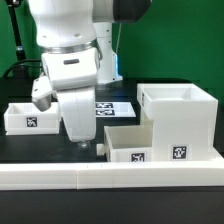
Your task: Assemble drawer
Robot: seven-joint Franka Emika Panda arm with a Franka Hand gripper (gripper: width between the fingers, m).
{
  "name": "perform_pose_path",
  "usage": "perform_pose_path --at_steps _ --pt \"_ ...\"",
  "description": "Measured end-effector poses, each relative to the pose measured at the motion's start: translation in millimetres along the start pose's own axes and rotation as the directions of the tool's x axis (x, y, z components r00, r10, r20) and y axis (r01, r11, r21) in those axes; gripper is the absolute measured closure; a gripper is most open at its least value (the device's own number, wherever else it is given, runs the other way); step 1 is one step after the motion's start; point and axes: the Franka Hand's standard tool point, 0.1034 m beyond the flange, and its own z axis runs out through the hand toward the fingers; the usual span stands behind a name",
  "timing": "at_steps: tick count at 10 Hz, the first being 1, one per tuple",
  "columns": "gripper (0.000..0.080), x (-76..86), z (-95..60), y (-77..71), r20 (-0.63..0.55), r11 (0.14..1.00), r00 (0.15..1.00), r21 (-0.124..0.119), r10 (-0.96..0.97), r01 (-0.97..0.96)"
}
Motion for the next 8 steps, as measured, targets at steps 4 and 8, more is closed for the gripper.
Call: perform_pose_path --at_steps 4,8 --pt "0.0150 28.4 4.7 2.8 -0.011 0.997 0.997 0.011 0.082 -0.082" --pt "0.0150 59.8 5.0 6.8 -0.025 0.994 0.994 0.015 0.111 -0.110"
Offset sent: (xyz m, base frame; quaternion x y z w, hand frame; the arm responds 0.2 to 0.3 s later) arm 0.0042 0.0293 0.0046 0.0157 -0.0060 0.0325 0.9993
